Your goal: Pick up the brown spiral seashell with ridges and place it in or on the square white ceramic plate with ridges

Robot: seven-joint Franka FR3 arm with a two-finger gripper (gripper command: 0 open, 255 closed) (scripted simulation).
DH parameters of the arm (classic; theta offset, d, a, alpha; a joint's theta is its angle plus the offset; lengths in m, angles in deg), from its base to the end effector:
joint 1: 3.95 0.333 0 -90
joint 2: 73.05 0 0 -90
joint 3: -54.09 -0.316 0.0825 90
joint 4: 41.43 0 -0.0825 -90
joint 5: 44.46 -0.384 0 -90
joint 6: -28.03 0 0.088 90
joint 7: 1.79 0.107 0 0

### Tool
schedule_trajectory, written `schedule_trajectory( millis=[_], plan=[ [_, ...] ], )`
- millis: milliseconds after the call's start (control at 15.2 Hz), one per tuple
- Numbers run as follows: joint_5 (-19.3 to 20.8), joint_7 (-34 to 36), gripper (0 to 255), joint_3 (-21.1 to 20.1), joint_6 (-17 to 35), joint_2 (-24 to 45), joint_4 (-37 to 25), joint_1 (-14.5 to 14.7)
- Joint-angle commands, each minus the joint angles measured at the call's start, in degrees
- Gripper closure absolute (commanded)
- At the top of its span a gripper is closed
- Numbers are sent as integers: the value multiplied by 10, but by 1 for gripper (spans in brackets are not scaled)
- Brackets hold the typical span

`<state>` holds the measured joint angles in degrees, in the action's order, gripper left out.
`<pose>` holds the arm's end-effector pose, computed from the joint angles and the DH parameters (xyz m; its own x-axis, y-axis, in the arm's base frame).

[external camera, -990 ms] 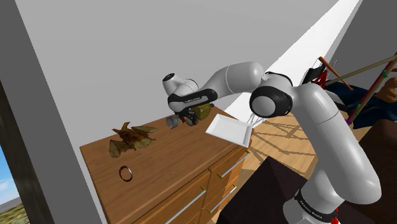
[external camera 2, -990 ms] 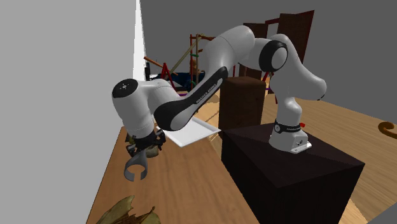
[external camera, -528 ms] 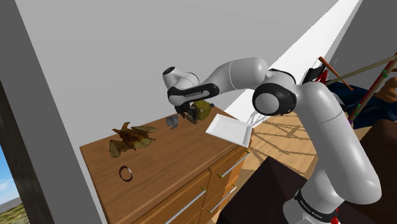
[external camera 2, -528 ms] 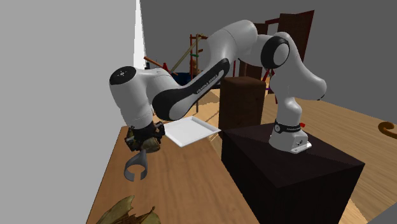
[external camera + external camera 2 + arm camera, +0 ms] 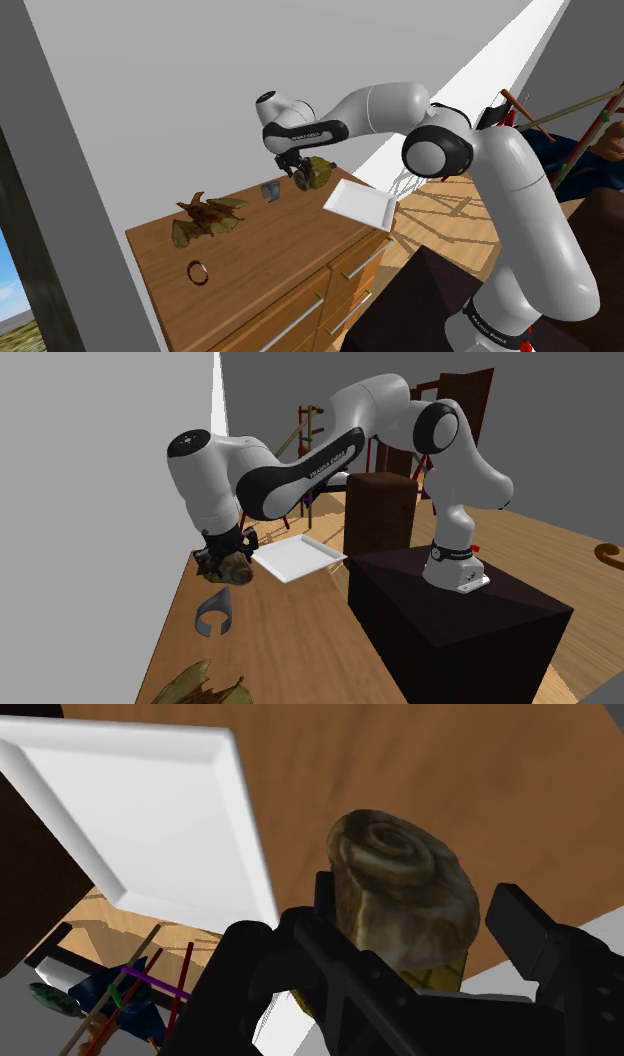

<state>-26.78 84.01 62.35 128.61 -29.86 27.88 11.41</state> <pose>0.7234 0.0902 0.3237 0.3317 -0.8733 0.3568 -0.9359 -0.2571 0.2407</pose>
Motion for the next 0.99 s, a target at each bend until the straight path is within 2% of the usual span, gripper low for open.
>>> schedule_trajectory(
  millis=[0,66,396,924],
  plan=[
    [0,-5,255,0,-12,-4,-8,0],
    [0,-5,255,0,-12,-5,-8,0],
    [21,1,255,11,74,-130,199,-9],
    [64,-4,255,38,165,-283,430,-30]
  ],
)
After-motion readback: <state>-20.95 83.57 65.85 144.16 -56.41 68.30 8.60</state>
